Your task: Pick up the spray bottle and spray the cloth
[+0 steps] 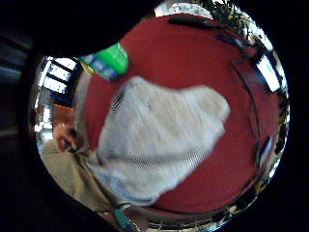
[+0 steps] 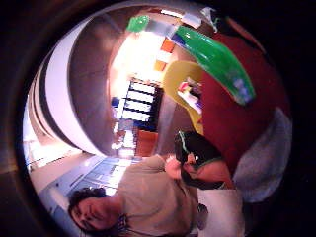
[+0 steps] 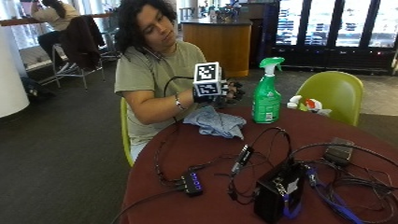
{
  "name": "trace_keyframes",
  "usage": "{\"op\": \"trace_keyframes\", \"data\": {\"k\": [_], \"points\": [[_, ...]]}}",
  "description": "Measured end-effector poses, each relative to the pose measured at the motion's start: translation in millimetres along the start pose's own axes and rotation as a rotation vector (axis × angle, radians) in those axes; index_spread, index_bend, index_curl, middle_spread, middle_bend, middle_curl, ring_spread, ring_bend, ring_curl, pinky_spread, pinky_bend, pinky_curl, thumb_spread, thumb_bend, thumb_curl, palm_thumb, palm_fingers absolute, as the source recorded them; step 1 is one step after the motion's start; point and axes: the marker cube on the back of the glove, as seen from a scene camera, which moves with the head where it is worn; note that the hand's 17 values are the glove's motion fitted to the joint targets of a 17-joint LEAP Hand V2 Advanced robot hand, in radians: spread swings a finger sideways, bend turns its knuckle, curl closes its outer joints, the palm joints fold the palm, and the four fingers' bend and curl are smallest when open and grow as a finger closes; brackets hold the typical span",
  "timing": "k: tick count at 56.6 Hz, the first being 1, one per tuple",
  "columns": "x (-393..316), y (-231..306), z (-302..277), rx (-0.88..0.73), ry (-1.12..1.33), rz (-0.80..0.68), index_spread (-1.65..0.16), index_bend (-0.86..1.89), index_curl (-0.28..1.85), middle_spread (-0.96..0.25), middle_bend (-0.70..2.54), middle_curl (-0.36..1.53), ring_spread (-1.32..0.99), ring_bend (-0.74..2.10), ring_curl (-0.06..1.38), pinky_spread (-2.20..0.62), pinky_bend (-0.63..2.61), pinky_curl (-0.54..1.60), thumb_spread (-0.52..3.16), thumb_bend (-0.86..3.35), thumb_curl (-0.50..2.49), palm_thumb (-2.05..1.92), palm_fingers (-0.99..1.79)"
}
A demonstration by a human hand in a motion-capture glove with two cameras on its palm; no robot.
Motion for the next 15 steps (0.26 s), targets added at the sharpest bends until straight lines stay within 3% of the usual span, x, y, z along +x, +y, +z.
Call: {"op": "trace_keyframes", "data": {"k": [15], "points": [[4.7,73.8,10.5,0.016,0.219,0.041,-0.37,0.18,0.36,0.0,0.2,0.37,-0.06,0.31,0.35,0.19,0.16,0.32,1.07,0.0,0.52,0.71,0.38]]}}
